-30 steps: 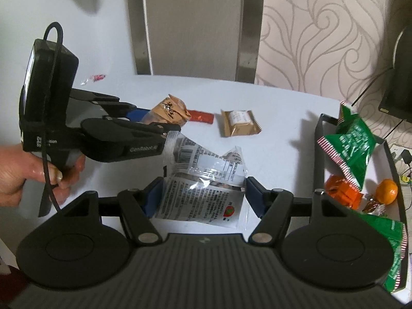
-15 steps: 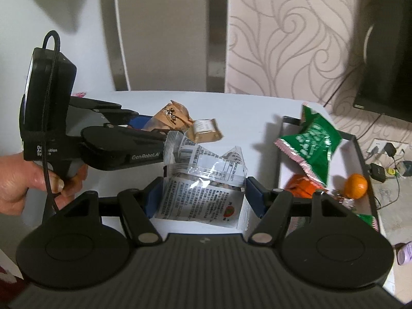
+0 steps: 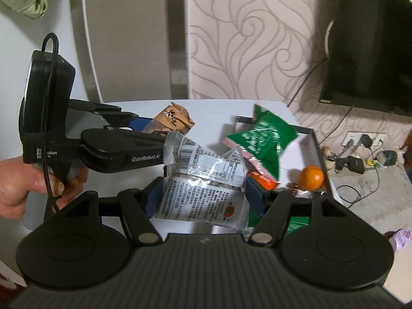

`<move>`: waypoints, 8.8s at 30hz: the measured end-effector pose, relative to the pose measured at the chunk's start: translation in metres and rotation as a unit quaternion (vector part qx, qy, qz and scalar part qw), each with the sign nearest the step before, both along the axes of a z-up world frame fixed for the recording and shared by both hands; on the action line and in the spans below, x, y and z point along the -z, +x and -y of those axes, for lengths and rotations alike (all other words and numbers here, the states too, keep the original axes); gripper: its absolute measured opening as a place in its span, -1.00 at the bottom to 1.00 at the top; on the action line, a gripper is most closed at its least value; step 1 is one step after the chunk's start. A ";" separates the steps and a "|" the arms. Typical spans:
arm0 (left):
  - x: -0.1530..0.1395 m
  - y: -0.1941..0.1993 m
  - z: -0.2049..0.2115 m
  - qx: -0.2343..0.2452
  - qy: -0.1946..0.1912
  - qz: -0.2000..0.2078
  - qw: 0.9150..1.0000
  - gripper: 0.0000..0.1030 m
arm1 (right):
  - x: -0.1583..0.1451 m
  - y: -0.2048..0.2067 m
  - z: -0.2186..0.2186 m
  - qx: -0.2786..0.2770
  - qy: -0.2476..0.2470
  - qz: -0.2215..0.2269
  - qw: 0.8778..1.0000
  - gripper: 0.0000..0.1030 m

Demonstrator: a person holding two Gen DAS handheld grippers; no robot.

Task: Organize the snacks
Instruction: 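Carry the peanut bag and clear plastic bag toward the box tray with both grippers, then lower both bags into the box tray and open both grippers, then move the left gripper to the orange-red stick packet while the right approaches the brown square candy, then grasp the orange-red stick packet with the left gripper while the right grasps the brown square candy, then lift and carry the stick packet and square candy toward the box tray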

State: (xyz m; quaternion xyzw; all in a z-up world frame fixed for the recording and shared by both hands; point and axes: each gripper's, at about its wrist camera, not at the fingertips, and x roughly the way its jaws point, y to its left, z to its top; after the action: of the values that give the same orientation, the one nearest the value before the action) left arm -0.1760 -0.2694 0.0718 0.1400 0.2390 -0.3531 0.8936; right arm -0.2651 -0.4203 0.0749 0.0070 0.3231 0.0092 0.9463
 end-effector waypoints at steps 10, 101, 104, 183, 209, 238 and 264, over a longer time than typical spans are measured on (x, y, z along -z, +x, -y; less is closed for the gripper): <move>0.001 -0.005 0.040 0.022 0.001 0.002 1.000 -0.26 | 0.000 -0.009 0.035 0.023 0.002 0.001 1.000 0.40; 0.007 -0.004 0.045 0.008 -0.035 0.009 0.999 0.31 | 0.024 0.020 0.068 0.047 -0.011 -0.008 0.999 0.75; 0.004 0.001 0.029 -0.007 -0.036 0.012 0.999 0.31 | 0.020 0.027 0.050 0.032 -0.021 0.001 0.999 0.75; 0.071 0.099 -0.126 -0.025 0.018 -0.045 0.999 -0.42 | 0.097 0.247 -0.100 -0.091 -0.020 -0.108 0.990 -0.02; 0.068 0.039 -0.131 -0.090 0.021 -0.057 0.994 -0.52 | 0.086 0.100 -0.105 -0.092 -0.020 -0.141 0.986 -0.06; 0.069 0.033 -0.123 -0.105 0.027 -0.055 0.993 -0.46 | 0.085 0.086 -0.107 -0.098 -0.017 -0.119 0.988 -0.12; 0.047 0.015 -0.114 -0.100 0.029 -0.039 0.994 -0.54 | 0.061 0.062 -0.105 -0.117 0.013 -0.093 0.989 -0.15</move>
State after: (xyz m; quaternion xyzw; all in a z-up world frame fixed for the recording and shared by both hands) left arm -0.1607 -0.1556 0.0243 0.1273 0.2963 -0.2601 0.9101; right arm -0.2030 -0.3151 0.0136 -0.0172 0.4079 0.1233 0.9045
